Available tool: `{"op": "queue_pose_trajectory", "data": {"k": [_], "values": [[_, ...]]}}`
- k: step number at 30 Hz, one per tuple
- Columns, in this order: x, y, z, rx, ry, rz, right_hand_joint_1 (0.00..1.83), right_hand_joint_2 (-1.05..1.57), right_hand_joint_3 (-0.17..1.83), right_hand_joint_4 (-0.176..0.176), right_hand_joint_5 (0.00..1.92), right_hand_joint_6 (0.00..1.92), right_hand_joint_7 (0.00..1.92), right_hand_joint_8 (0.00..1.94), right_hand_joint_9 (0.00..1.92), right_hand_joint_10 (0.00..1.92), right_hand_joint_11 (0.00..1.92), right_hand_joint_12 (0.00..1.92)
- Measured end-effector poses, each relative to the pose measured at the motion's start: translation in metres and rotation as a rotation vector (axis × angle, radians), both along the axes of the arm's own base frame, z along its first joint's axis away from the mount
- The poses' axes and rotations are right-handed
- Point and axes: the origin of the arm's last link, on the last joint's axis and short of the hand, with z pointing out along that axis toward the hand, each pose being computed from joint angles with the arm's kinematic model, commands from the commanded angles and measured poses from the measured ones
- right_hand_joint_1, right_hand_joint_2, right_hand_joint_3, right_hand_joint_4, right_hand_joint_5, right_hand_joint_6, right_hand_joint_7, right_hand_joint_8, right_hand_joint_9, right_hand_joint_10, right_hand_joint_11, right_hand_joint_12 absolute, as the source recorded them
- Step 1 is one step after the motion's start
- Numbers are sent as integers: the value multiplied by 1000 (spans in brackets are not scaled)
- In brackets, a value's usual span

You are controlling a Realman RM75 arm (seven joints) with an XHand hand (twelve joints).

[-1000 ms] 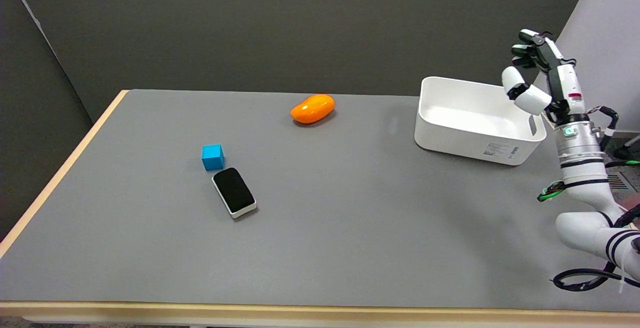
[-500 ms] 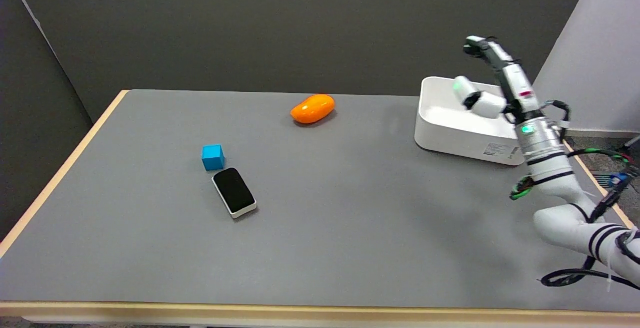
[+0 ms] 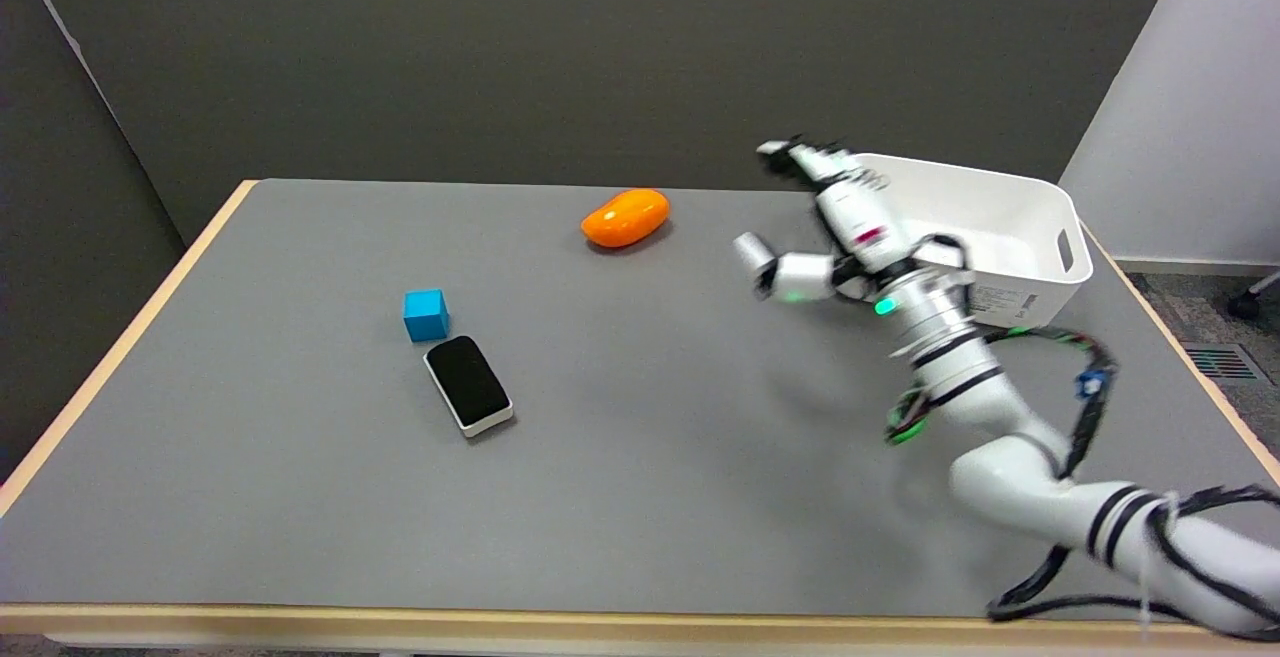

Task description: Pick up the blackboard eraser.

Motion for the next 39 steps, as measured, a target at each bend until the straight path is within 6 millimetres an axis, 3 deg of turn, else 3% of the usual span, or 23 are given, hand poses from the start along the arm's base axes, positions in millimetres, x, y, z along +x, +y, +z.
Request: {"op": "queue_pose_trajectory", "data": {"k": [7, 18, 27, 39], "values": [[-15, 6, -86, 89, 50, -55, 566, 634, 946, -101, 186, 475, 359, 576, 255, 857, -1, 1036], [-10, 31, -180, 257, -4, -69, 529, 651, 963, -108, 102, 408, 247, 522, 175, 783, -1, 1009], [-11, 43, -226, 345, -47, -100, 512, 643, 957, -110, 96, 406, 244, 519, 172, 782, -1, 1024], [-25, 21, -259, 392, -46, -193, 496, 631, 949, -120, 71, 385, 238, 534, 147, 777, -1, 1021]]}}
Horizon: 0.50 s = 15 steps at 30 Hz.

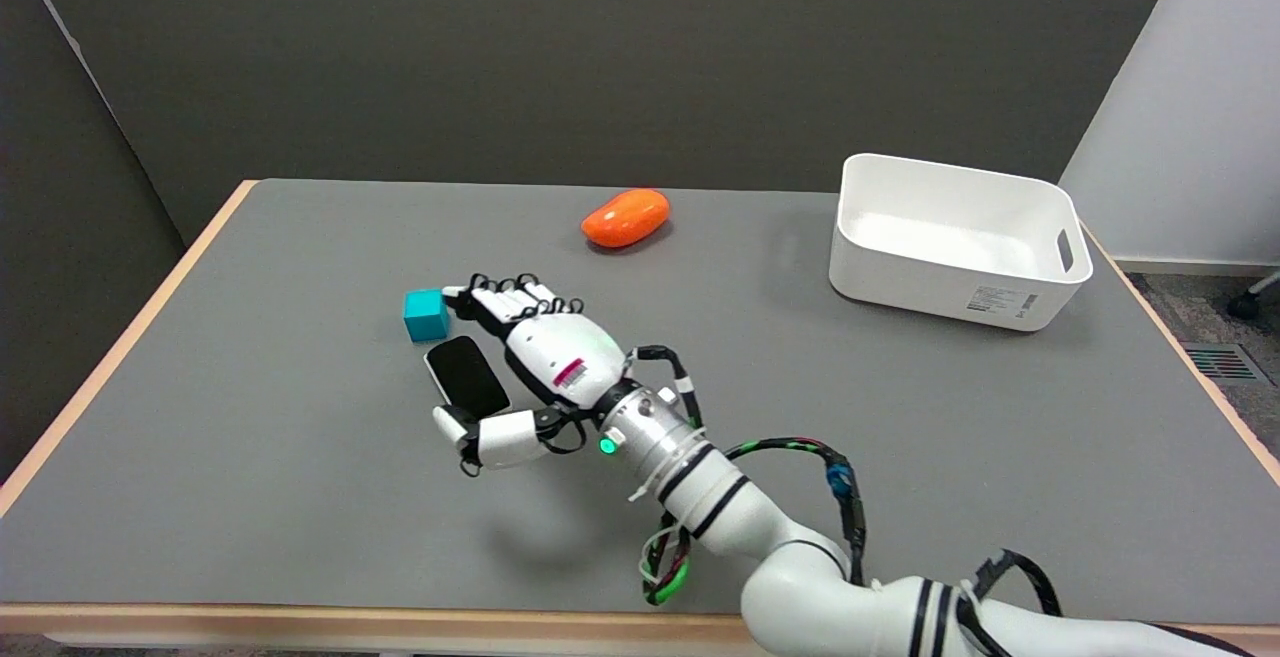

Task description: Pick up the blackboard eraser.

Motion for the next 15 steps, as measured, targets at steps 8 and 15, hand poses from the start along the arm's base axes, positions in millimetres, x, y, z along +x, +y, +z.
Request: {"op": "queue_pose_trajectory", "data": {"k": [8, 15], "values": [[-13, -16, -16, 19, 28, -65, 495, 662, 828, -138, -1, 232, 115, 442, 71, 783, -1, 1010], [-22, -26, -25, 24, 41, -111, 498, 610, 913, -144, -1, 108, 18, 416, 61, 745, -1, 1017]]}}
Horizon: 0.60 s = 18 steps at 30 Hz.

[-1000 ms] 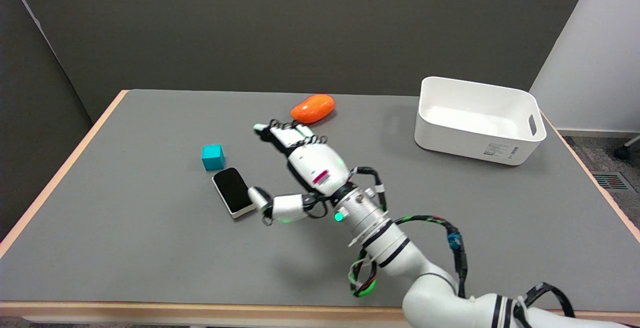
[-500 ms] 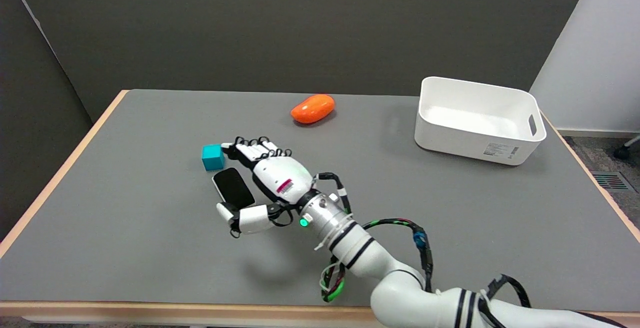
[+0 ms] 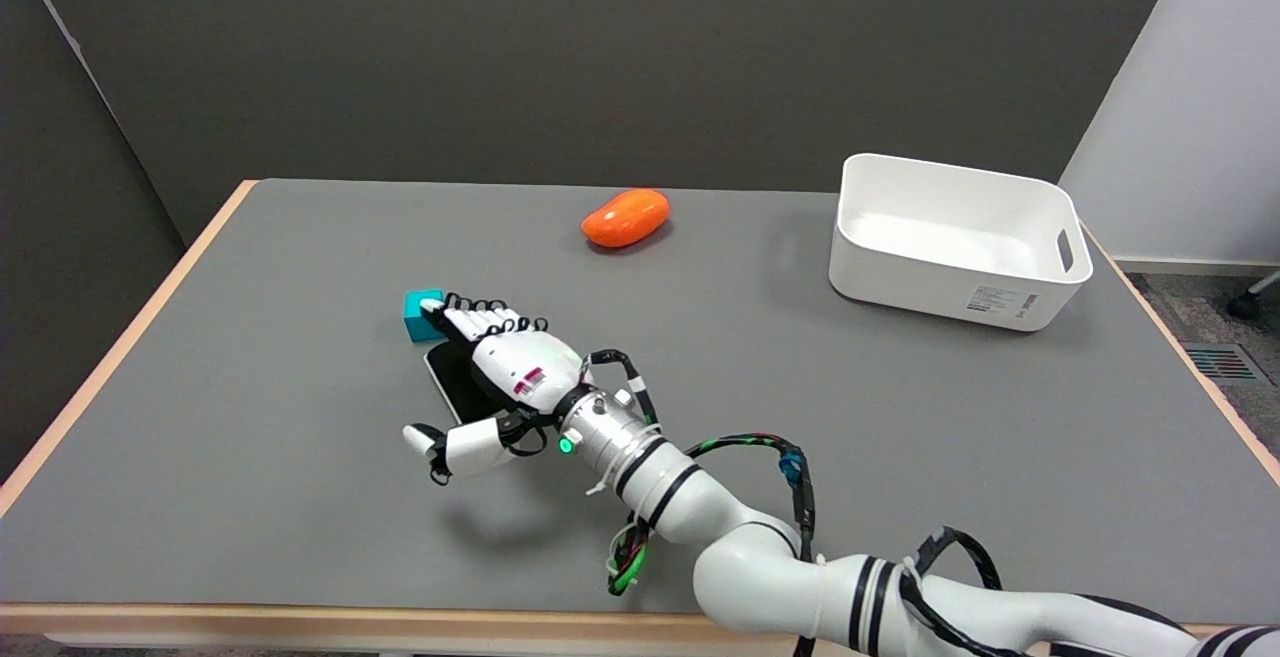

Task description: Pick up the blackboard eraser.

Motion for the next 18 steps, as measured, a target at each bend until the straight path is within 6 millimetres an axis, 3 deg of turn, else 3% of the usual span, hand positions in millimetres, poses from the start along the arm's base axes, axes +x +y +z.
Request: {"op": "queue_pose_trajectory", "data": {"k": [5, 11, 13, 18], "values": [[-3, -5, -4, 2, 5, -17, 531, 668, 787, -143, -1, 64, -1, 316, 24, 768, -1, 1011], [-4, -12, -7, 0, 13, -28, 532, 657, 812, -142, -1, 54, -1, 289, 20, 760, -1, 1012], [-4, -14, -7, -2, 15, -29, 525, 616, 914, -150, -1, 98, -1, 308, 43, 745, -1, 1034], [-3, -21, -8, -11, 22, -28, 503, 623, 899, -176, -1, 103, -1, 351, 36, 760, -1, 1066]]}}
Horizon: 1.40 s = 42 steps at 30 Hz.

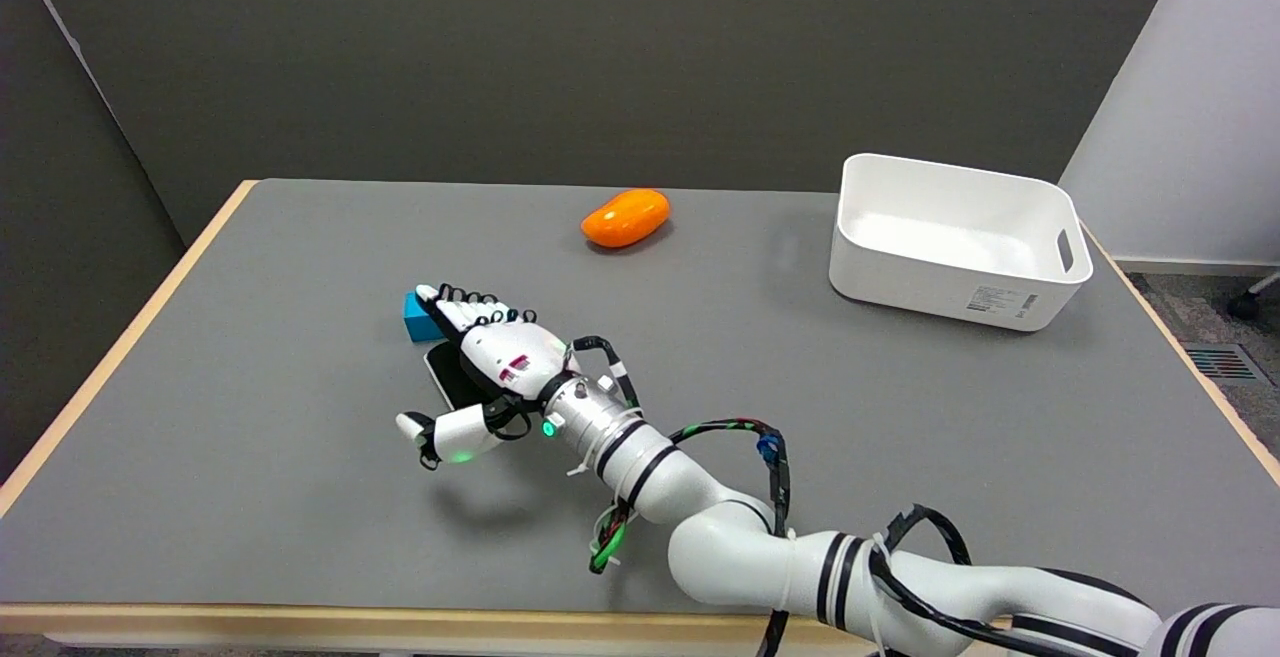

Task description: Pick up the blackboard eraser.

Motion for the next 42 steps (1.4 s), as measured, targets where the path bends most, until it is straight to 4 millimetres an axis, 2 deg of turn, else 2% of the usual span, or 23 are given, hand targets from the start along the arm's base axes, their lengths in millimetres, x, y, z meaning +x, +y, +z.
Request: {"op": "queue_pose_trajectory", "data": {"k": [14, 22, 33, 37, 40, 42], "values": [[3, -12, 11, -135, 18, -3, 502, 643, 905, -176, -1, 96, -1, 308, 16, 756, -1, 1070], [9, -8, 18, -258, 23, -6, 478, 662, 912, -176, -1, 82, -1, 327, 9, 756, -1, 1067], [10, 16, 1, -269, 38, -43, 465, 646, 892, -176, -1, 79, -1, 387, 29, 773, -1, 1104], [7, 22, -5, -257, 40, -71, 458, 660, 899, -176, -1, 72, 0, 371, 19, 766, -1, 1105], [2, 24, -10, -241, 43, -101, 485, 680, 821, -176, -1, 26, -1, 321, 1, 775, -1, 1141], [-2, 23, -12, -232, 47, -119, 481, 685, 923, -176, -1, 26, -1, 267, -1, 724, 0, 1066]]}}
